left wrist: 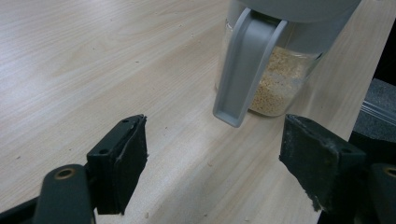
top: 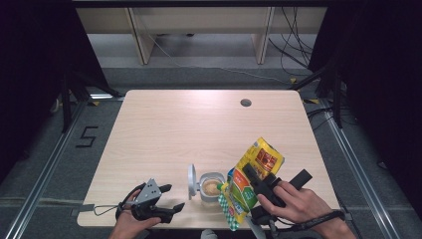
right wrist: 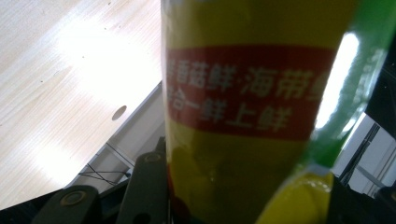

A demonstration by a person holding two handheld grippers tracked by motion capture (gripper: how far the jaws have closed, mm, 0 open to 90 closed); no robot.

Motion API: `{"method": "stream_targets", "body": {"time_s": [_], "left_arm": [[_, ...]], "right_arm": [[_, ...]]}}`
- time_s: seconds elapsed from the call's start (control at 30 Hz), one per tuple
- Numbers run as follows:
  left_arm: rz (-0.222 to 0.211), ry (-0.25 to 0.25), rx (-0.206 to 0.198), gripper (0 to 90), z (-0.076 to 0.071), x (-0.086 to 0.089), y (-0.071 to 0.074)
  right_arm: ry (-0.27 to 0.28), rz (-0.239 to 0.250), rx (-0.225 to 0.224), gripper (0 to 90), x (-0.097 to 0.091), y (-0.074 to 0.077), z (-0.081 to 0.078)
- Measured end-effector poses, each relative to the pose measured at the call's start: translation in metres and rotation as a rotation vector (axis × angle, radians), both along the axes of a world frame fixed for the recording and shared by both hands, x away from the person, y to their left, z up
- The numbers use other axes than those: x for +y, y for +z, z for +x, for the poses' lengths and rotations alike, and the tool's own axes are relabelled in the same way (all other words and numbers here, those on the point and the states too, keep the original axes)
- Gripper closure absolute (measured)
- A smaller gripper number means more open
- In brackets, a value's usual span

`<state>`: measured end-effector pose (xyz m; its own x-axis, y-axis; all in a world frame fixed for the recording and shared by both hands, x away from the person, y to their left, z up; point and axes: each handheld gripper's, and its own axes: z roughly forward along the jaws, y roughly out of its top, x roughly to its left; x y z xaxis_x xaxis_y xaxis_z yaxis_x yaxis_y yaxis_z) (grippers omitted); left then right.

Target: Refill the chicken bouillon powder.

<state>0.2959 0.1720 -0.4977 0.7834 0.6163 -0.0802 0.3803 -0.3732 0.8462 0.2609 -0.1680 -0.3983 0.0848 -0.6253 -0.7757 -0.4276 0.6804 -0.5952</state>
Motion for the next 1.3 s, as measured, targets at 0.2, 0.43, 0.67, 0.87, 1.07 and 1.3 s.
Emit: {"method": "stream_targets", "body": {"time_s": [0.2,0.43,0.67,0.87,1.07,1.3], "left_arm": [[-0.015,0.015,0.017,22.6,-0.001,-0.001,-0.001],[-0.014,0.013,0.020,22.6,-0.001,-0.001,-0.001],[-0.016,0.013,0.020,22.6,-0.001,-0.001,-0.001],[0.009,-0.001,-0.003,22.6,0.000,0.000,0.000],[-0.015,0.011,0.020,22.6,-0.001,-0.001,0.000],[-0.014,0.016,0.017,22.6,-0.001,-0.001,0.000]], "right_arm": [[-0.003,0.024,0.014,65.7,-0.002,0.000,0.001],[-0.044,0.114,0.068,65.8,-0.011,-0.005,0.001],[-0.029,0.201,0.098,66.2,-0.019,-0.012,0.004],[-0.031,0.287,0.149,66.2,-0.023,-0.020,0.006],[-0.058,0.416,0.221,66.4,-0.031,-0.026,0.007],[-0.048,0.494,0.288,66.6,-0.037,-0.033,0.009]]}}
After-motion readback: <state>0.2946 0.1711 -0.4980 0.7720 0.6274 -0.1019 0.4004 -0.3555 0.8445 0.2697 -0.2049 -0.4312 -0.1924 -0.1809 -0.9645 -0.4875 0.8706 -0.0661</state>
